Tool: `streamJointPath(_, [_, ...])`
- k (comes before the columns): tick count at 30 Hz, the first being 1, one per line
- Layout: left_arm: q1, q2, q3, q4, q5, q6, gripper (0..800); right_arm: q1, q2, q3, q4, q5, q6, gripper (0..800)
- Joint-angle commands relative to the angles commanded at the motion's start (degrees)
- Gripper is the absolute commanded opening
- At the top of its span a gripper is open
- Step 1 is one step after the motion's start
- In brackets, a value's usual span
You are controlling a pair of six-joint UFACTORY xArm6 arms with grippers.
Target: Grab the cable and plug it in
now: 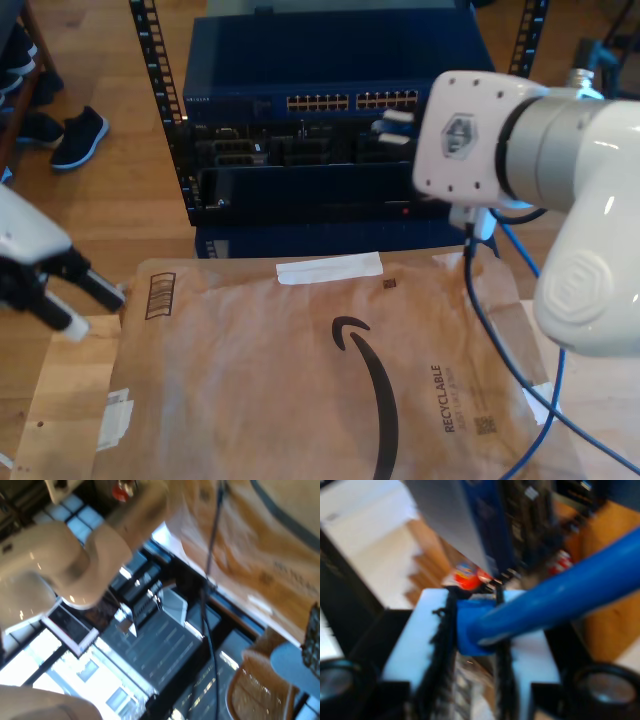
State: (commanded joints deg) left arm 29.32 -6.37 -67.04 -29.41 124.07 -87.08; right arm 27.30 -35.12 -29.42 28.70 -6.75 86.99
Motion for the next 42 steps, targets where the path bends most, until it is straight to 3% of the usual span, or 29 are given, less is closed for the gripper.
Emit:
streamJointPath(7, [11.96, -0.44, 2.81, 1.76, -0.09, 12.57, 800, 0.18, 0.44, 8.53, -0.88, -19.87, -2.11, 4])
streamJointPath(11, [13.45, -1.23, 4.92, 9.93, -1.85, 17.93, 800, 0.18, 3.08, 12.31, -0.26, -31.65, -8.62, 10])
streamJointPath(16, [13.45, -7.38, 13.36, 18.64, -7.30, 24.44, 800, 0.62, 3.96, 16.09, 2.29, -40.62, -13.19, 11])
streamJointPath(23, [13.98, -20.92, 31.56, 30.42, -14.59, 34.46, 800, 4.48, 10.99, 19.60, 10.55, -56.44, -22.95, 22])
streamJointPath(26, [18.64, -24.53, 37.89, 34.02, -17.41, 38.15, 800, 7.91, 14.68, 19.69, 14.51, -62.24, -25.23, 21])
streamJointPath(32, [37.54, -24.70, 43.43, 35.08, -32.53, 52.48, 800, 14.42, 18.90, 19.69, 20.75, -65.76, -25.58, 17])
streamJointPath(36, [44.31, -24.70, 46.51, 35.08, -33.14, 60.84, 800, 15.74, 18.99, 19.78, 22.42, -65.76, -25.58, 12])
streamJointPath(40, [47.82, -24.70, 47.12, 36.04, -33.76, 64.53, 800, 16.35, 19.16, 19.78, 23.38, -65.85, -27.16, 9])
streamJointPath(42, [50.55, -24.70, 49.14, 38.68, -38.07, 65.32, 800, 16.44, 19.16, 19.69, 24.18, -65.85, -27.25, 2])
